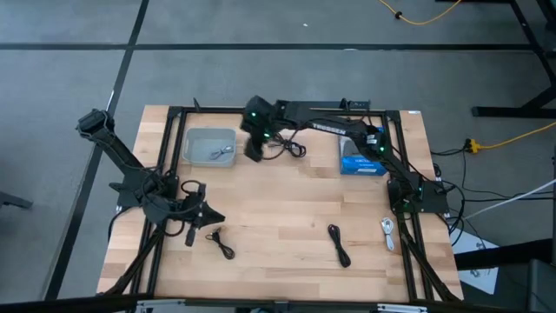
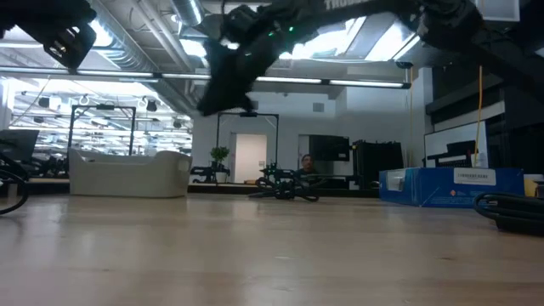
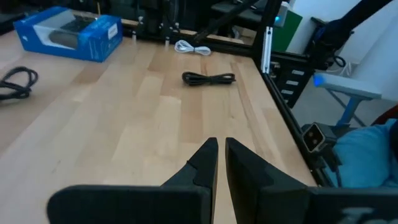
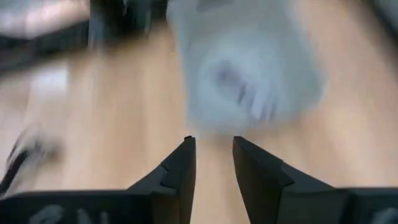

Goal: Pick and place USB-C Cables
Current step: Put the white charger cable into the gray bin

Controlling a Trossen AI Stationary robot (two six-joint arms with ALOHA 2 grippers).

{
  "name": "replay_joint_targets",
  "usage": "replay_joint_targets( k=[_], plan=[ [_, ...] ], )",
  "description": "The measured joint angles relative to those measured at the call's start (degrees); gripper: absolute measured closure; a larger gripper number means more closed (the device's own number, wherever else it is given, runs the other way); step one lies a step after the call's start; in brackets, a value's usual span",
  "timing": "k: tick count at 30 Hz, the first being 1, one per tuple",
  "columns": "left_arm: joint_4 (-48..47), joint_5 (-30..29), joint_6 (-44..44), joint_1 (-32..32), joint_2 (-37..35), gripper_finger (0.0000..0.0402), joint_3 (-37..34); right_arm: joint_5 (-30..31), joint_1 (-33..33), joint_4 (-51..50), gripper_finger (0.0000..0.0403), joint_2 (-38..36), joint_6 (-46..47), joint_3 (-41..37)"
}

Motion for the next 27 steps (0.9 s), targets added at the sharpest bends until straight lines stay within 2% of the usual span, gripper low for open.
replay_joint_targets(
  k=[5,8,10,12,17,22,25,27],
  plan=[
    [0.4,0.0,0.8,1.8,0.0,0.0376,0.0,0.4,1.3,-27.0,0.0293,-3.0,1.7,-0.5],
    [0.4,0.0,0.8,3.0,0.0,0.0376,0.0,6.1,3.3,-41.3,0.0293,-3.0,5.9,-0.6],
    [0.3,0.0,0.8,3.8,0.0,0.0376,0.0,10.8,5.5,-40.2,0.0293,-3.9,9.0,-2.6],
    [0.3,0.0,0.8,4.8,0.0,0.0376,0.0,11.4,7.7,-41.4,0.0293,-5.4,9.1,-5.1],
    [0.3,0.1,0.8,6.7,0.0,0.0376,0.0,8.0,13.7,-41.5,0.0293,-10.3,9.1,-11.8],
    [0.3,0.2,0.7,7.9,0.0,0.0376,0.0,9.1,20.9,-40.7,0.0293,-18.1,11.7,-22.9],
    [0.4,0.2,0.3,8.4,0.0,0.0376,0.0,10.0,25.3,-40.8,0.0293,-23.9,18.4,-32.1],
    [0.6,0.2,0.0,8.6,0.0,0.0376,0.0,10.2,28.5,-39.9,0.0293,-28.2,26.3,-38.3]
  ],
)
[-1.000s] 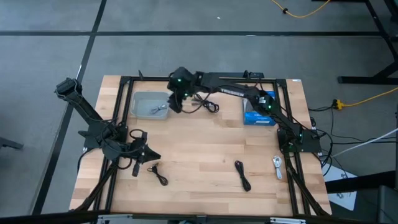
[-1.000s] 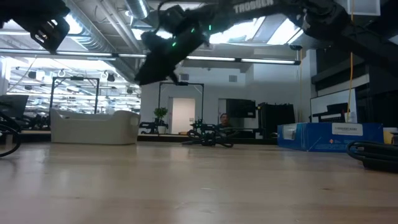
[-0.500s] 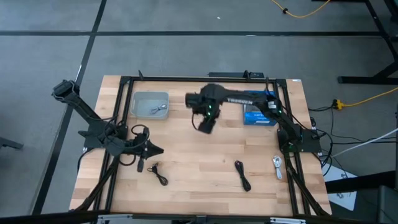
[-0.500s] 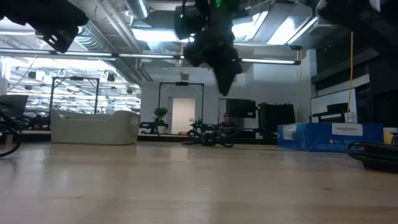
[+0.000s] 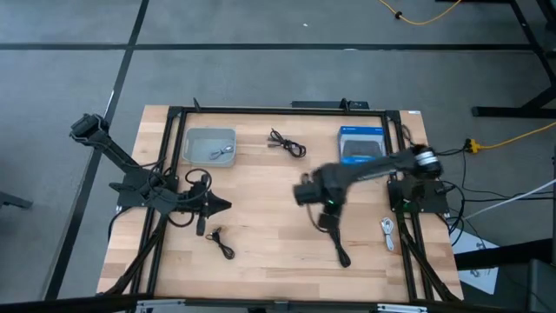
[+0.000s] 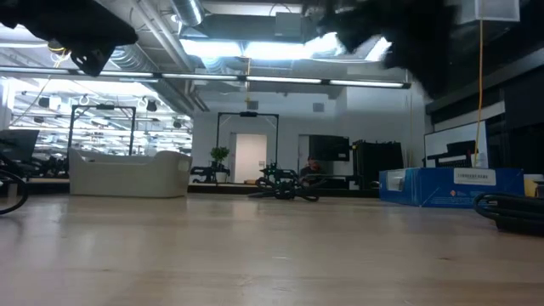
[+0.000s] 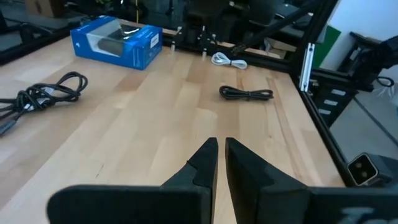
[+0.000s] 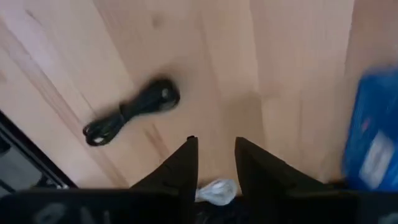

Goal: Pick and place USB-C Cables
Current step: Put the white charger cable into the gray bin

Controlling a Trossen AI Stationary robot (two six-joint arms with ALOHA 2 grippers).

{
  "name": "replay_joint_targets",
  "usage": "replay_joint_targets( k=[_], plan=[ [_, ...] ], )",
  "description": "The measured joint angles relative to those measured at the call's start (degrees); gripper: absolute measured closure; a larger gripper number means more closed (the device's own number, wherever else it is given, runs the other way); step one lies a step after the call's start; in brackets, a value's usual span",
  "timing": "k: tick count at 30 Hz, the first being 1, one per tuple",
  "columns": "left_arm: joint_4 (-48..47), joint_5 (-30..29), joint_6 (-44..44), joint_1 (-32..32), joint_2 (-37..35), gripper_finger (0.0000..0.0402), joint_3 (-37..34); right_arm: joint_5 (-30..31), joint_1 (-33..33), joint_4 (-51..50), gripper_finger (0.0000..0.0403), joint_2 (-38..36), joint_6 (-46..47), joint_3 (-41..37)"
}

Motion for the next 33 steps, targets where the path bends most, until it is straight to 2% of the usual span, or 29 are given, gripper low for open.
replay_joint_targets(
  k=[5,8,11,13,17,21,25,33],
  plan=[
    [0.0,0.0,-3.4,0.0,0.0,0.0376,0.0,0.0,9.8,4.6,0.0293,-9.9,25.1,-14.4],
    [0.0,0.0,-4.3,0.0,0.0,0.0376,0.0,0.4,15.7,13.9,0.0293,-14.3,37.6,-21.2],
    [0.1,0.0,-4.3,0.0,0.0,0.0376,0.0,5.4,20.8,24.5,0.0293,-16.8,46.3,-26.6],
    [0.1,0.0,-4.3,0.0,0.0,0.0376,0.0,9.3,24.0,27.7,0.0293,-17.4,52.0,-29.4],
    [0.2,0.0,-5.4,0.0,0.0,0.0376,0.0,13.3,30.1,24.1,0.0293,-17.4,69.7,-33.8],
    [0.2,0.0,-5.4,0.0,0.0,0.0376,0.0,11.6,34.9,19.7,0.0293,-17.4,85.7,-37.1],
    [0.2,0.0,-5.3,0.0,0.0,0.0376,0.0,7.7,37.8,19.2,0.0293,-17.4,93.0,-38.6],
    [0.1,0.0,-5.3,0.0,0.0,0.0376,0.0,2.9,42.0,21.2,0.0293,-17.4,99.2,-42.5]
  ],
)
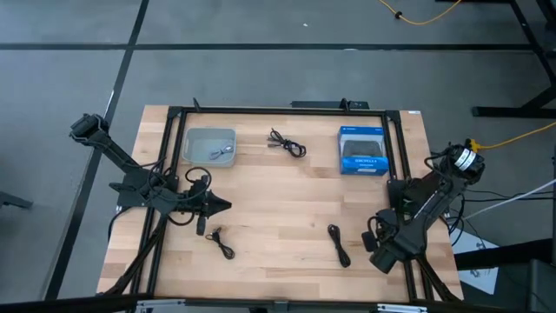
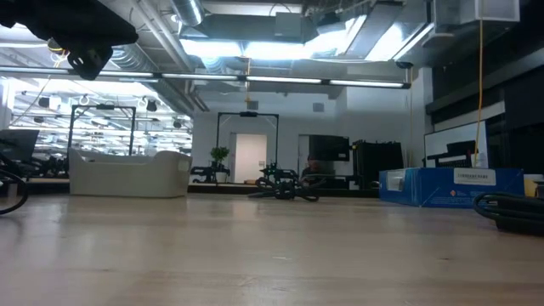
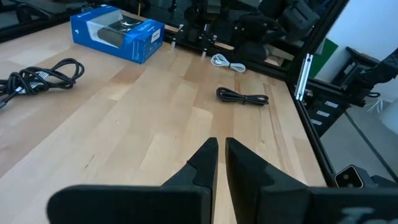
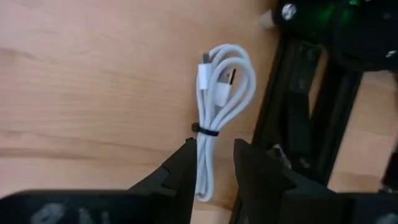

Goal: Pick and place USB-C Cables
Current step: Put the white charger cable into the gray bin

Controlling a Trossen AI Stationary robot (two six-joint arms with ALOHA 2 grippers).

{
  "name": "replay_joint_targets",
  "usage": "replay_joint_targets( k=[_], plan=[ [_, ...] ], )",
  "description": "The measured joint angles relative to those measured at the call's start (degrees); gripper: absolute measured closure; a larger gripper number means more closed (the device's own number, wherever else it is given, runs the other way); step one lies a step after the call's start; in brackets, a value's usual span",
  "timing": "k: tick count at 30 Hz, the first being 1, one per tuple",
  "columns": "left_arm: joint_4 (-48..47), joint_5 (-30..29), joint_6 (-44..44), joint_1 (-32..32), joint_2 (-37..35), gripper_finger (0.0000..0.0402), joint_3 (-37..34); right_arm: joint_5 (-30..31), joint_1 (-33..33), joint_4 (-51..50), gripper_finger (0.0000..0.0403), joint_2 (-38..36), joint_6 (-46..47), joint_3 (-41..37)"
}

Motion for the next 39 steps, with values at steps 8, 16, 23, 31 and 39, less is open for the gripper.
replay_joint_targets(
  k=[8,16,23,31,39],
  plan=[
    [0.0,0.0,0.0,0.0,0.0,0.0376,0.0,0.5,1.4,9.4,0.0293,0.0,0.8,-5.0],
    [0.0,0.0,-0.3,0.0,0.0,0.0376,0.0,-2.2,1.5,12.0,0.0293,0.0,3.4,-9.3],
    [0.0,0.0,-0.3,0.0,0.0,0.0376,0.0,-1.9,1.5,15.9,0.0299,-0.1,3.5,-10.9],
    [0.0,0.0,-0.3,0.0,0.0,0.0376,0.0,0.1,1.5,16.3,0.0379,-0.1,3.3,-10.8],
    [0.0,0.0,-0.3,0.0,0.0,0.0376,0.0,4.0,1.5,11.7,0.0382,0.5,0.8,-7.0]
  ],
)
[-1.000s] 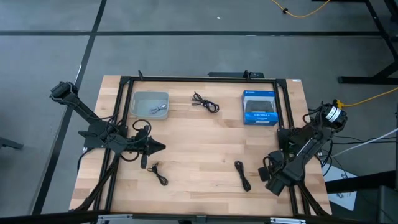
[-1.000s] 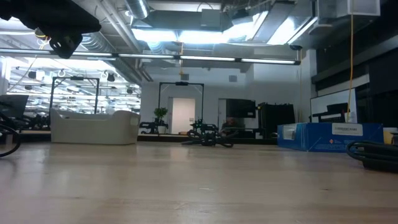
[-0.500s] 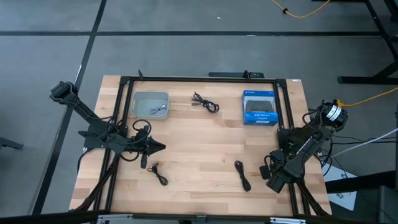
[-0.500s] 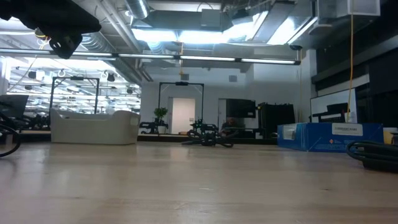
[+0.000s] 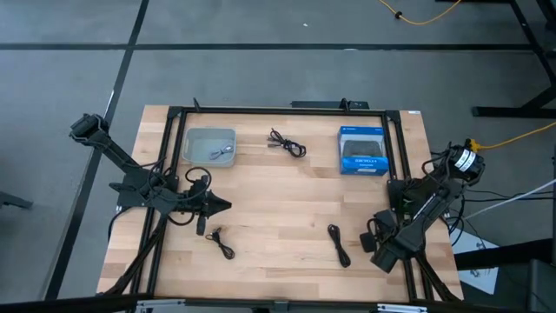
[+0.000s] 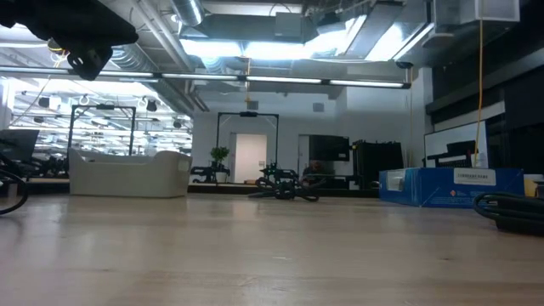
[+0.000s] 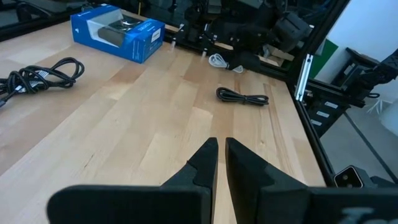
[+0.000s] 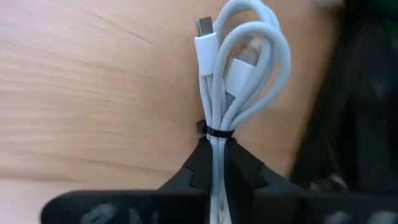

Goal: Pick and place USB-C Cables
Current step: Put the white charger cable into the gray bin

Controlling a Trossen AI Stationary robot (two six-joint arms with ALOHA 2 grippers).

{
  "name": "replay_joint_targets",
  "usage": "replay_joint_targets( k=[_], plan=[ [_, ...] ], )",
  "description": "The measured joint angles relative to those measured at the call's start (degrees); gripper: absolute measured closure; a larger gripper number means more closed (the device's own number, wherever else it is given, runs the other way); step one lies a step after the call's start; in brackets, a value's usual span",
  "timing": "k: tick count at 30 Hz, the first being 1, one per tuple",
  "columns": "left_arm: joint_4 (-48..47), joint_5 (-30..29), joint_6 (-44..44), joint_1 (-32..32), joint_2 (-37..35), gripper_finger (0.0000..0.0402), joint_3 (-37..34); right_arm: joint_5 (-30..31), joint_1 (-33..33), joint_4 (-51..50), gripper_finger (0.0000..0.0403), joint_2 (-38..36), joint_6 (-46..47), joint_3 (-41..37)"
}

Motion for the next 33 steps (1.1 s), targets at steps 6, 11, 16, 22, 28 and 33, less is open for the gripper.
replay_joint_targets(
  k=[6,11,16,22,28,33],
  plan=[
    [0.0,0.0,0.0,0.0,0.0,0.0376,0.0,9.5,0.0,-9.0,0.0382,-0.2,-1.0,9.5],
    [0.0,0.0,0.0,0.0,0.0,0.0376,0.0,26.0,0.0,-15.0,0.0382,-0.2,-6.1,18.2],
    [0.0,2.2,-0.8,0.0,0.0,0.0376,0.0,48.9,-1.6,-15.1,0.0383,-0.2,-16.2,23.1],
    [0.0,11.0,-1.4,-0.5,0.0,0.0376,0.0,59.2,-9.4,-14.2,0.0383,-0.3,-28.4,24.5],
    [-0.1,14.6,-1.2,-2.6,0.9,0.0376,0.0,59.2,-20.8,-5.4,0.0383,-0.3,-47.4,24.5],
    [-0.3,14.4,0.0,-2.7,2.1,0.0376,0.0,53.7,-32.1,10.0,0.0383,-0.3,-73.6,24.5]
  ],
)
